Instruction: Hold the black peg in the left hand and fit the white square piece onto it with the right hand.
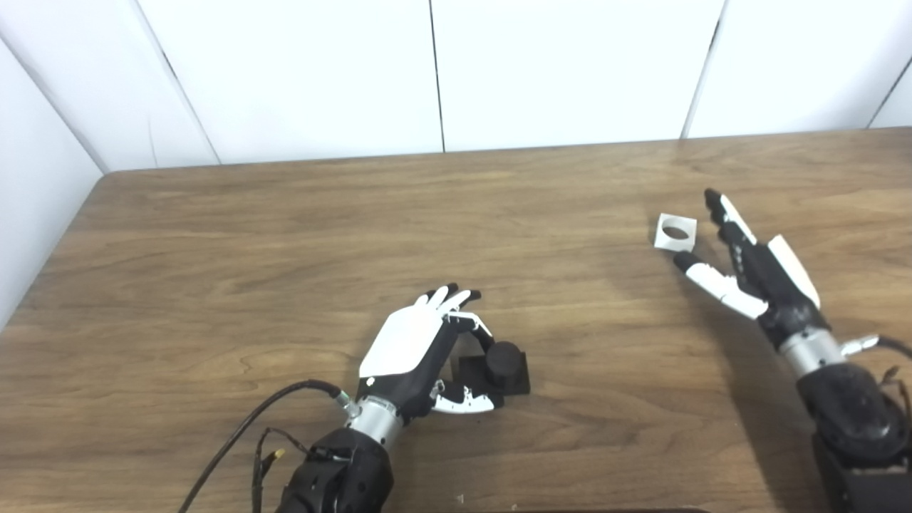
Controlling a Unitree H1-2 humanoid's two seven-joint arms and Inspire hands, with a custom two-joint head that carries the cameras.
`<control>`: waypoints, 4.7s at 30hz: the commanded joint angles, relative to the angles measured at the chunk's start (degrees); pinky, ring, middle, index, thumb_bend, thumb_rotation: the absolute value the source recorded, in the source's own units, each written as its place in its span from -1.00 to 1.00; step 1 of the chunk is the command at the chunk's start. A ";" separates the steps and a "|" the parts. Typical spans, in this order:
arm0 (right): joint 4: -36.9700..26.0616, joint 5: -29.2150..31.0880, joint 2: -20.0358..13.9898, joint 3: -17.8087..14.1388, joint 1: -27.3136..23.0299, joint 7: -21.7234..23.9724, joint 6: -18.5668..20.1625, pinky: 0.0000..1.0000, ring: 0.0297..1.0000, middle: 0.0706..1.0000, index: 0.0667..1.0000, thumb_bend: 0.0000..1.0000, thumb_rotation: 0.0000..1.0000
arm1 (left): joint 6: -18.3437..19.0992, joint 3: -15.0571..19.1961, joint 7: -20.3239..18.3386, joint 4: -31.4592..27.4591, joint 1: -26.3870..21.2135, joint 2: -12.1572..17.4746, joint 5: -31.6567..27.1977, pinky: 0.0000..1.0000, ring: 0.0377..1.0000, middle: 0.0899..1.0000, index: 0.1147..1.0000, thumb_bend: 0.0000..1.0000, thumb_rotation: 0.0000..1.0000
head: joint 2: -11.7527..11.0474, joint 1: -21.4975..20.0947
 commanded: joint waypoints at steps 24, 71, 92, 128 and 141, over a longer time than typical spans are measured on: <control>-2.52 -12.54 -9.62 4.74 -10.62 3.58 0.71 1.00 1.00 1.00 0.83 0.50 -0.11 | 9.02 2.13 -13.87 0.63 -1.06 -1.28 -2.06 1.00 1.00 0.90 -0.15 0.00 -0.85 | 0.23 -0.09; 23.55 -29.32 -14.20 21.93 -32.24 16.19 3.94 1.00 1.00 0.99 0.43 0.90 -0.21 | 8.80 1.93 -10.62 2.41 -1.14 -2.02 -0.98 1.00 1.00 0.91 -0.15 0.00 -0.85 | -1.08 -1.98; 29.92 -31.71 -11.84 25.34 -34.98 17.20 5.53 1.00 1.00 0.99 0.45 0.88 -0.21 | 8.82 1.81 -9.80 2.54 -1.30 -1.87 -1.02 1.00 1.00 0.90 -0.15 0.00 -0.85 | -1.24 -1.70; 23.04 -32.81 -14.62 25.82 -32.33 19.31 7.89 1.00 1.00 1.00 0.45 0.90 -0.25 | 8.91 1.96 -9.96 3.76 -2.90 -1.94 -0.81 1.00 1.00 0.91 -0.15 0.00 -0.85 | -1.35 -2.01; 21.16 -33.03 -15.39 25.21 -31.01 20.43 8.40 1.00 1.00 1.00 0.44 0.87 -0.27 | 8.87 2.25 -9.68 3.52 -2.89 -1.54 -0.70 1.00 1.00 0.90 -0.15 0.00 -0.85 | -1.01 -2.23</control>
